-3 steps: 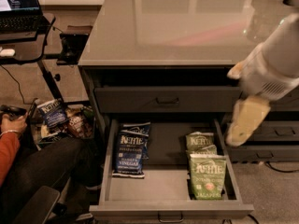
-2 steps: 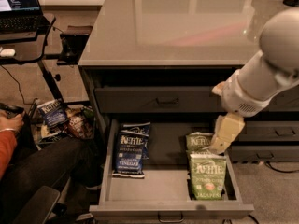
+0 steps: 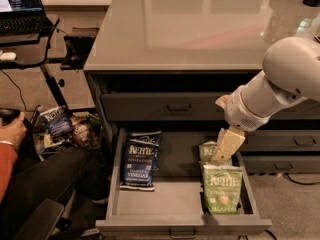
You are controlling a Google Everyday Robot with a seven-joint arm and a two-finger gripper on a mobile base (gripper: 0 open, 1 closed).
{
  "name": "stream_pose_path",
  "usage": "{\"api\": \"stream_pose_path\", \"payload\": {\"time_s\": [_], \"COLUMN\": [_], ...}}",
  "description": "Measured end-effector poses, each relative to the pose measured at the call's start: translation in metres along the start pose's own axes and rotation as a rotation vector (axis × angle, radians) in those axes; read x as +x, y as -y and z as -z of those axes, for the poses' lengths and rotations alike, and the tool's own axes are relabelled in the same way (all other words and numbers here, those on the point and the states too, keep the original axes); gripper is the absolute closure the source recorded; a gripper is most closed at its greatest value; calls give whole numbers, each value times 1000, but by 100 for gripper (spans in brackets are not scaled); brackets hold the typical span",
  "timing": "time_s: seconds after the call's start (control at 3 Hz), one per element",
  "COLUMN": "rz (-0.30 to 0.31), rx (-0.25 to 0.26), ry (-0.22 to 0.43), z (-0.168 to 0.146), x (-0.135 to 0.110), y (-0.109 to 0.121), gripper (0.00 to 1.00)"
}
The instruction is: Pick blue chip bag from middle drawer and place on counter
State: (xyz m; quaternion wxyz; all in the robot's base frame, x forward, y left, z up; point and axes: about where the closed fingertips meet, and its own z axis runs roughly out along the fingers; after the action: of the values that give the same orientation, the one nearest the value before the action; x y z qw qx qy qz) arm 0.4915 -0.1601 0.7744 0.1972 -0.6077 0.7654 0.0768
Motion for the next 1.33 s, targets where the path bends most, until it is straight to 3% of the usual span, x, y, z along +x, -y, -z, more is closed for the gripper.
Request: {"api": "stream_pose_path", "payload": {"time_s": [0.33,1.0,1.33], "rz": [-20,-27,-17], "rx": [-5,-21,-74], "ry": [60,282,309], "z": [-27,-161,-253], "x": [-5,-31,-41], "y": [-1,13,34], "gripper": [0,0,0]}}
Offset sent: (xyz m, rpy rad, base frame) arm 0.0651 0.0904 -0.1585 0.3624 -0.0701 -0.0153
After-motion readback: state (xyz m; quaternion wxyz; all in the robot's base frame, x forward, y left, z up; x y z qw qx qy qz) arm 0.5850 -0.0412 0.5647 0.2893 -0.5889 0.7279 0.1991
